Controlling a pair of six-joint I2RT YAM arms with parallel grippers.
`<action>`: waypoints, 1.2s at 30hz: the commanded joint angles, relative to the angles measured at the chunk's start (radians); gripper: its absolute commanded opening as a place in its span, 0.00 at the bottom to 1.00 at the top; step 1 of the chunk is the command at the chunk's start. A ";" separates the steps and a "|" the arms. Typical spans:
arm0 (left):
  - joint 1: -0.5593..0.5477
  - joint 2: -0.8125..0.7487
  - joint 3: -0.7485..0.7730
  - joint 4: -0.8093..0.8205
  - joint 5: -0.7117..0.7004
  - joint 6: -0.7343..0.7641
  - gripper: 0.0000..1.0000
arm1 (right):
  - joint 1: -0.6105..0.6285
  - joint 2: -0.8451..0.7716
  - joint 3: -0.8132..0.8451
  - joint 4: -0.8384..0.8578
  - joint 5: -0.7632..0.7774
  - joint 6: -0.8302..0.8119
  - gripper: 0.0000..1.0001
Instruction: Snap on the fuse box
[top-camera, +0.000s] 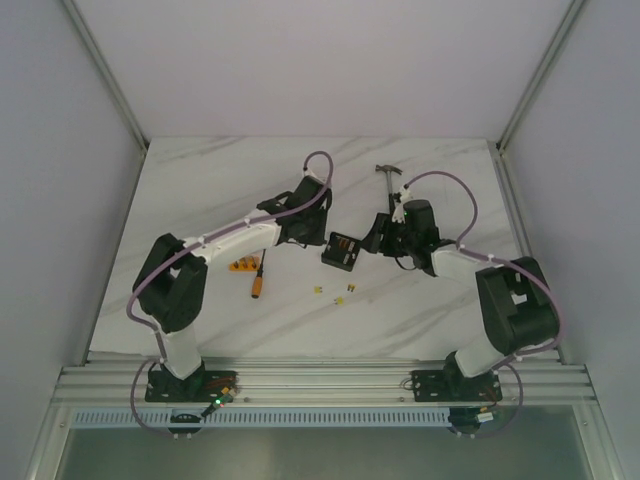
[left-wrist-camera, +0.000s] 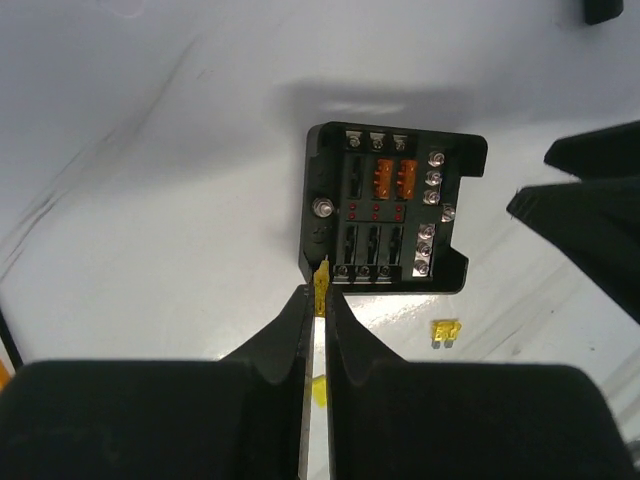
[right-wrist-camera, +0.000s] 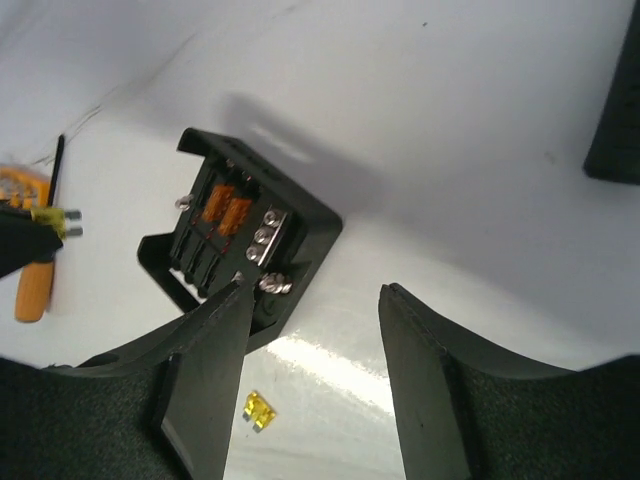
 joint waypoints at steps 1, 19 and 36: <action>-0.015 0.048 0.058 -0.063 -0.025 0.084 0.00 | -0.003 0.054 0.071 -0.058 0.069 -0.066 0.58; -0.031 0.144 0.142 -0.118 -0.080 0.108 0.00 | 0.070 0.233 0.175 -0.037 -0.087 -0.167 0.50; -0.034 0.162 0.171 -0.205 -0.148 0.068 0.00 | 0.153 0.249 0.130 0.084 -0.157 -0.101 0.49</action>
